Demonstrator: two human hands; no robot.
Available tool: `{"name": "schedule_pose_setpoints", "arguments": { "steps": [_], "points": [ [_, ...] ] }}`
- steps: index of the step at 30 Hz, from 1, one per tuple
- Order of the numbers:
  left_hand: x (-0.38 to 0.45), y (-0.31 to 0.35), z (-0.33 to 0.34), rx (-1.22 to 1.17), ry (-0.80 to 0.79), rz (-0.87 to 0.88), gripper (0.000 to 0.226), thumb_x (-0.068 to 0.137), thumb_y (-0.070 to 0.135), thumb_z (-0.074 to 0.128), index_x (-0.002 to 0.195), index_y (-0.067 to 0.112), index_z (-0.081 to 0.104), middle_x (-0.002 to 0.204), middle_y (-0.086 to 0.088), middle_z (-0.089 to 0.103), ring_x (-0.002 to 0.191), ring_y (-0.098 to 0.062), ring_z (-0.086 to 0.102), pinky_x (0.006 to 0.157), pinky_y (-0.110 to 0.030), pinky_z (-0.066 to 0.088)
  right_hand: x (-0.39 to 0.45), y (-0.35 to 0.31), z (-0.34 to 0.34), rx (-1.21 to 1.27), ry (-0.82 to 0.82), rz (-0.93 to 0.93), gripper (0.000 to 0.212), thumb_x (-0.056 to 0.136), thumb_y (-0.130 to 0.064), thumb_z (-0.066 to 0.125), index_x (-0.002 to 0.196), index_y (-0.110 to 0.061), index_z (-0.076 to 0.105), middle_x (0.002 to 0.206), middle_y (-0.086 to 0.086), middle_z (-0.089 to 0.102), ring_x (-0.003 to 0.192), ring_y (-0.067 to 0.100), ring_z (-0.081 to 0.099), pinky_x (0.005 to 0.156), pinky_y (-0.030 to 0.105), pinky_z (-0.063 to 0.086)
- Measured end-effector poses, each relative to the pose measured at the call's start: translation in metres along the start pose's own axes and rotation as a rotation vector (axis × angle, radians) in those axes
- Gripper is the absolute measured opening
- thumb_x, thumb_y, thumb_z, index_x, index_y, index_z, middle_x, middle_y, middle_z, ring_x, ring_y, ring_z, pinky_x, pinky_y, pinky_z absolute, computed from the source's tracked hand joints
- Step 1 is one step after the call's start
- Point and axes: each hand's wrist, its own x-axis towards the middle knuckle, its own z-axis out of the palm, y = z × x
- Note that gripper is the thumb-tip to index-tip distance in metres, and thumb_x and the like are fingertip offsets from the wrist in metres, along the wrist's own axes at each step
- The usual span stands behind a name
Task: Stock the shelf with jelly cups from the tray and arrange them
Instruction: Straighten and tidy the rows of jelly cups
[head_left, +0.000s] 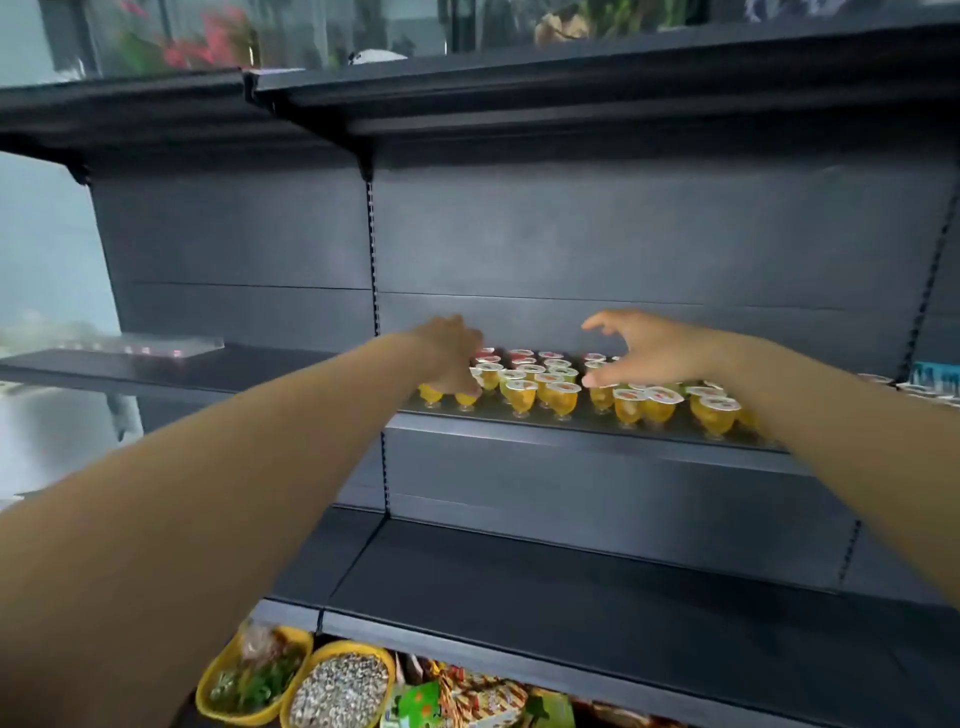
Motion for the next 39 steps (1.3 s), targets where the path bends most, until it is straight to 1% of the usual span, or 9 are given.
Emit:
{"name": "schedule_pose_setpoints", "arguments": {
  "steps": [7,12,17,23,29,34,36,38,39],
  "points": [
    [0.038,-0.111,0.014,0.034,0.008,-0.105,0.061,0.091,0.037,0.056,0.143,0.014,0.033,0.140,-0.012,0.036,0.129,-0.032,0.039,0.100,-0.039,0.038,0.108,-0.052,0.032,0.024,-0.040,-0.018,0.074,0.087,-0.040,0.065,0.147,-0.022,0.028,0.152,0.004,0.032,0.136,0.022,0.036,0.106,0.032,0.031],
    [0.107,-0.185,0.042,0.044,-0.046,-0.125,0.066,0.090,0.039,0.058,0.145,0.017,0.029,0.143,-0.009,0.032,0.131,-0.030,0.037,0.101,-0.040,0.037,0.215,-0.069,0.056,0.035,-0.032,-0.027,0.072,0.086,-0.043,0.065,0.146,-0.024,0.030,0.151,0.003,0.035,0.135,0.023,0.037,0.105,0.034,0.033],
    [0.193,-0.248,0.052,0.052,-0.025,-0.132,0.063,0.091,0.036,0.056,0.145,0.018,0.029,0.145,-0.007,0.033,0.131,-0.028,0.038,0.099,-0.035,0.038,0.325,-0.074,0.079,0.099,0.026,0.010,0.067,0.084,-0.047,0.066,0.141,-0.026,0.037,0.146,0.001,0.041,0.132,0.023,0.042,0.108,0.040,0.036],
    [0.282,-0.303,0.089,-0.046,-0.085,-0.114,0.058,0.092,0.035,0.055,0.143,0.016,0.034,0.148,-0.004,0.035,0.133,-0.024,0.037,0.103,-0.035,0.035,0.424,-0.076,0.108,0.161,0.003,0.063,0.063,0.084,-0.043,0.068,0.138,-0.023,0.042,0.142,0.003,0.045,0.129,0.021,0.045,0.107,0.036,0.036],
    [0.367,-0.339,0.128,-0.177,-0.119,-0.015,0.054,0.094,0.036,0.053,0.140,0.012,0.041,0.145,-0.006,0.040,0.130,-0.024,0.040,0.102,-0.032,0.034,0.496,-0.076,0.142,0.221,-0.037,0.149,0.056,0.087,-0.040,0.066,0.136,-0.020,0.046,0.140,0.004,0.047,0.127,0.021,0.047,0.106,0.034,0.034],
    [0.437,-0.361,0.166,-0.277,-0.180,0.070,0.051,0.090,0.042,0.057,0.124,0.004,0.056,0.131,-0.013,0.054,0.119,-0.029,0.051,0.096,-0.033,0.041,0.547,-0.074,0.167,0.264,-0.039,0.253,0.054,0.087,-0.039,0.066,0.134,-0.017,0.050,0.137,0.002,0.050,0.126,0.020,0.047,0.103,0.032,0.034],
    [0.457,-0.362,0.182,-0.302,-0.227,0.125,0.045,0.089,0.044,0.057,0.102,0.002,0.065,0.107,-0.017,0.062,0.100,-0.029,0.058,0.084,-0.034,0.044,0.564,-0.072,0.178,0.279,-0.032,0.298,0.056,0.085,-0.041,0.068,0.133,-0.017,0.051,0.136,0.002,0.052,0.123,0.019,0.049,0.101,0.029,0.036],
    [0.471,-0.361,0.197,-0.319,-0.236,0.156,0.042,0.087,0.047,0.059,0.074,0.006,0.060,0.074,-0.007,0.056,0.075,-0.022,0.053,0.066,-0.028,0.039,0.576,-0.069,0.191,0.310,-0.027,0.331,0.058,0.084,-0.041,0.069,0.133,-0.015,0.051,0.136,0.003,0.052,0.123,0.020,0.049,0.100,0.029,0.037],
    [0.477,-0.361,0.205,-0.342,-0.221,0.164,0.043,0.086,0.047,0.060,0.070,0.008,0.055,0.067,-0.004,0.049,0.068,-0.018,0.049,0.061,-0.026,0.035,0.581,-0.068,0.197,0.321,-0.028,0.346,0.060,0.083,-0.040,0.069,0.134,-0.014,0.051,0.137,0.003,0.051,0.124,0.020,0.049,0.100,0.029,0.037]
  ]
}}
